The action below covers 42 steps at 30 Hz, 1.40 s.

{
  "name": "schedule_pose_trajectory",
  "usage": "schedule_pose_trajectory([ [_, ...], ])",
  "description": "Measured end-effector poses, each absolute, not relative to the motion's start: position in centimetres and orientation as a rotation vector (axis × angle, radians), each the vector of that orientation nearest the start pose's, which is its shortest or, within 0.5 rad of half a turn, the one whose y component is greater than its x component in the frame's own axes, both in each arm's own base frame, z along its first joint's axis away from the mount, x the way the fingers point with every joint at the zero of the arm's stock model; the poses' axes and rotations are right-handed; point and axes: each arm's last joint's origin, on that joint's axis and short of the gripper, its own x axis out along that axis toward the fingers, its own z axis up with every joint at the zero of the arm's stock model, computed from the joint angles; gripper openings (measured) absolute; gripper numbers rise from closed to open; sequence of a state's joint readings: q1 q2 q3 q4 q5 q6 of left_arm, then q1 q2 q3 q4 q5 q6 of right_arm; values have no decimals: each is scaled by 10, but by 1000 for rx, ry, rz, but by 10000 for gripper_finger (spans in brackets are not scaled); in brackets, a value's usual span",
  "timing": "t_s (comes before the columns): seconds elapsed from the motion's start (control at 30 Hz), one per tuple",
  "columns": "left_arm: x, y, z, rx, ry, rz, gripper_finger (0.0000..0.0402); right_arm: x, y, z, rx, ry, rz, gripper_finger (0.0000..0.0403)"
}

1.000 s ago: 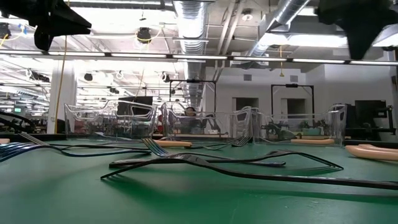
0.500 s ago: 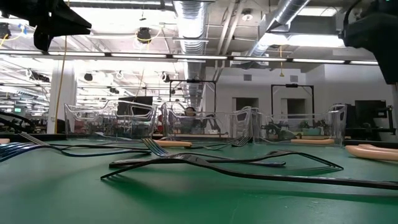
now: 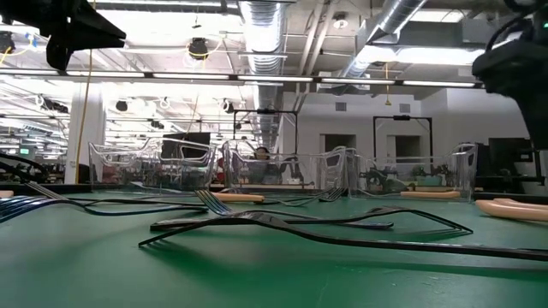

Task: Sort silverware by color (type)
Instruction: Put the yellow fork into the right transparent bin

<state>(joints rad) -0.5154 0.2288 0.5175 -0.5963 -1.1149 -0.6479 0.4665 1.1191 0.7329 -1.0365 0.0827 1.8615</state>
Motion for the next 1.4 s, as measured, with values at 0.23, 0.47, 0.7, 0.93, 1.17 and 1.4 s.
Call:
schedule_pose_trajectory([
  [0.23,63,-6,266,-399,14,634,69,151,74,188,1229,1076,-998,219],
  [0.47,63,-6,266,-399,14,634,69,153,73,179,1254,1019,-1007,219],
  [0.7,63,-6,266,-398,15,634,69,164,78,163,1208,1033,-1065,219],
  [0.93,63,-6,266,-398,15,634,69,178,85,146,1209,1085,-1053,219],
  [1.17,63,-6,266,-399,15,633,69,181,88,137,1190,1146,-1081,213],
  [1.4,63,-6,266,-399,15,633,69,180,88,136,1188,1160,-1089,121],
])
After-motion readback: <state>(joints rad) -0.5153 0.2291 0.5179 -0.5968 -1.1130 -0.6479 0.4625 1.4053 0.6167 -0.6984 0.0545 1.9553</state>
